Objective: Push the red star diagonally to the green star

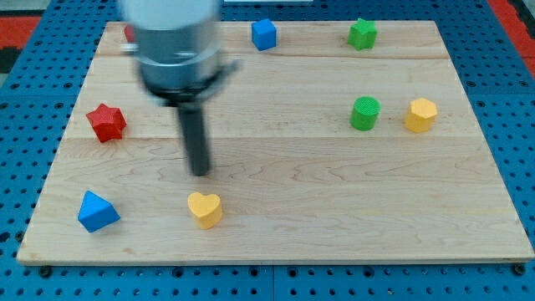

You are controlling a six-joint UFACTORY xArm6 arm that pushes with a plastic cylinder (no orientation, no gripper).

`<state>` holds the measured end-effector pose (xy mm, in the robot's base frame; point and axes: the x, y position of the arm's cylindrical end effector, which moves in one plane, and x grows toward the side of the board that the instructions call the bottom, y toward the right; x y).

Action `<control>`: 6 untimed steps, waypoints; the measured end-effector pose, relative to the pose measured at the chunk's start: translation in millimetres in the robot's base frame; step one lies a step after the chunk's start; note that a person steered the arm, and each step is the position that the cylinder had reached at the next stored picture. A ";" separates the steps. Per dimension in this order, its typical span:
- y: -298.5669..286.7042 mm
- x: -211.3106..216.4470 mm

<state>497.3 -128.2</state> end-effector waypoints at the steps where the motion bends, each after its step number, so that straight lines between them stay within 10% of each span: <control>1: -111.5 -1.7; 3: -158.0 -73.7; 5: 23.6 -100.5; 6: 4.7 -80.5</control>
